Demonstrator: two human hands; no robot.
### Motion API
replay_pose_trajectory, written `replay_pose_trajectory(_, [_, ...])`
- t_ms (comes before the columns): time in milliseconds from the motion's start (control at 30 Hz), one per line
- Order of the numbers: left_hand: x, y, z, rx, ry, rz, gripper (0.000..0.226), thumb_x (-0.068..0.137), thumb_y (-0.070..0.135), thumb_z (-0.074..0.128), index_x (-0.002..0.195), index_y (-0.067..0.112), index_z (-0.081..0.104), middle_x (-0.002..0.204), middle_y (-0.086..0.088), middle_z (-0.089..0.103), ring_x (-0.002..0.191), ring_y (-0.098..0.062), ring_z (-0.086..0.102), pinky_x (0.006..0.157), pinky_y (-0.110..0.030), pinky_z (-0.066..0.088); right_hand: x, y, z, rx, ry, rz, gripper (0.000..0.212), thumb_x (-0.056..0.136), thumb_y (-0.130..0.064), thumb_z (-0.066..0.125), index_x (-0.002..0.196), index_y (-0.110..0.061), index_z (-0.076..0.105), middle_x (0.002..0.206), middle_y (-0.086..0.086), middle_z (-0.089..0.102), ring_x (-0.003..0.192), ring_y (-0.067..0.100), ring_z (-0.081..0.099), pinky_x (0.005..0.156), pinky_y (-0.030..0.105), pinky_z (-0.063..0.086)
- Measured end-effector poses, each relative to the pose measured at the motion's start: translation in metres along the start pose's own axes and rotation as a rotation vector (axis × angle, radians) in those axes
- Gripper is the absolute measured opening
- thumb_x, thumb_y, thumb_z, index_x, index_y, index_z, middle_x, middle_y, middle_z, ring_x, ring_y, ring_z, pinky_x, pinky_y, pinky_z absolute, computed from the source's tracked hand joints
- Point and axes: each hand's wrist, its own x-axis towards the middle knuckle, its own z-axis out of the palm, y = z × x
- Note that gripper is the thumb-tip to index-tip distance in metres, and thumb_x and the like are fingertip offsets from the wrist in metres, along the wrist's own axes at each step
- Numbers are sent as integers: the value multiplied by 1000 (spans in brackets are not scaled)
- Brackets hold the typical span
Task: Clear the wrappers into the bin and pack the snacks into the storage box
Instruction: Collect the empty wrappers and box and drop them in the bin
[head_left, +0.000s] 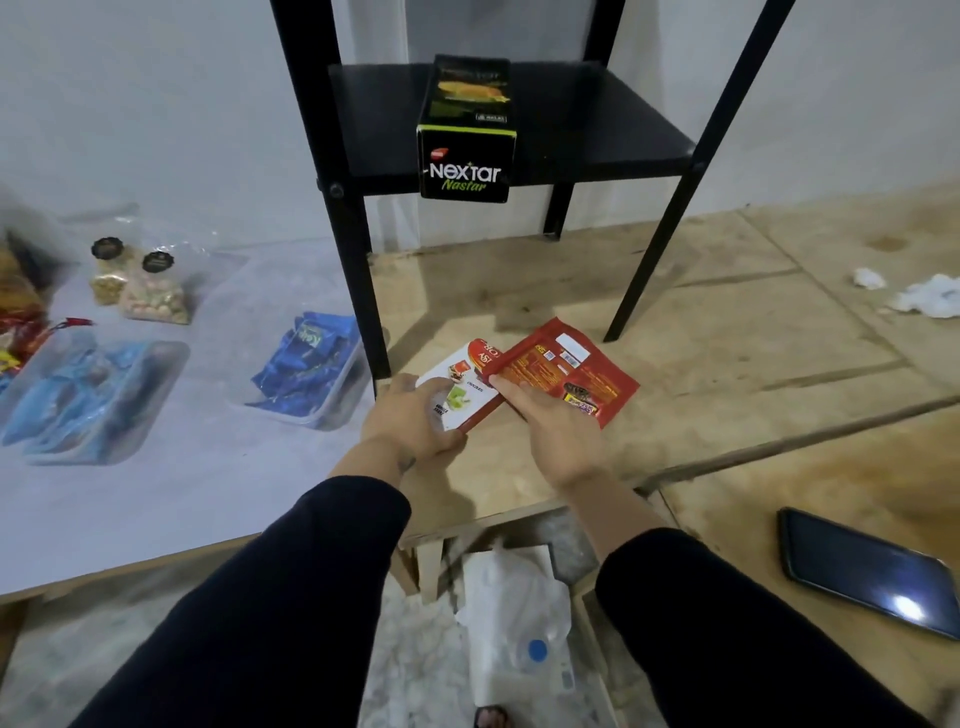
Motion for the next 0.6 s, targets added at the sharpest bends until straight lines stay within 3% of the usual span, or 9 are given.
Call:
replay_pose_trajectory(100, [-20,-2,-5,-47,1,-31,75,72,56,66,139,40,38,139,-8,39,127,-28,42,105,-41,41,-9,-4,-20,60,143,-20,54,88,5,45,130,-27,57,131,1,60,108,28,63,79,38,54])
replay_pose_trajectory(200, [-47,-4,-15,-115,56,-35,70,78,52,64,141,36,38,139,-9,41,123,-27,46,102,-39,43,-18,-17,-41,207,209,106,49,84,6,48,117,-23,68,129,-2,62,115,23,60,92,37,50])
replay_pose_trajectory(333, [-94,-10,-32,-181,103,-33,71,79,49,66,142,34,36,136,-8,43,119,-25,48,97,-36,46,-43,-53,-78,274,289,211,44,90,-2,50,126,-25,61,133,-3,59,119,20,56,98,33,46])
replay_pose_trajectory(433, [-129,-21,-46,-224,154,-35,73,78,51,67,142,34,37,137,-7,42,120,-25,48,94,-34,47,-62,-81,-97,218,293,130,43,91,-19,58,133,-25,54,134,-7,55,112,19,60,86,28,48])
replay_pose_trajectory(533, [-160,-35,-63,-259,219,-62,73,78,51,67,142,31,37,136,-7,45,119,-24,50,86,-28,42,-76,-108,-103,173,209,72,64,83,-7,64,140,-25,40,138,-6,44,105,24,61,81,36,53])
replay_pose_trajectory(600, [-180,-48,-76,-267,257,-88,75,77,54,66,142,30,37,133,-8,47,117,-24,50,89,-31,44,-83,-125,-105,157,184,28,66,82,4,58,139,-23,40,136,-4,42,104,27,60,81,40,53])
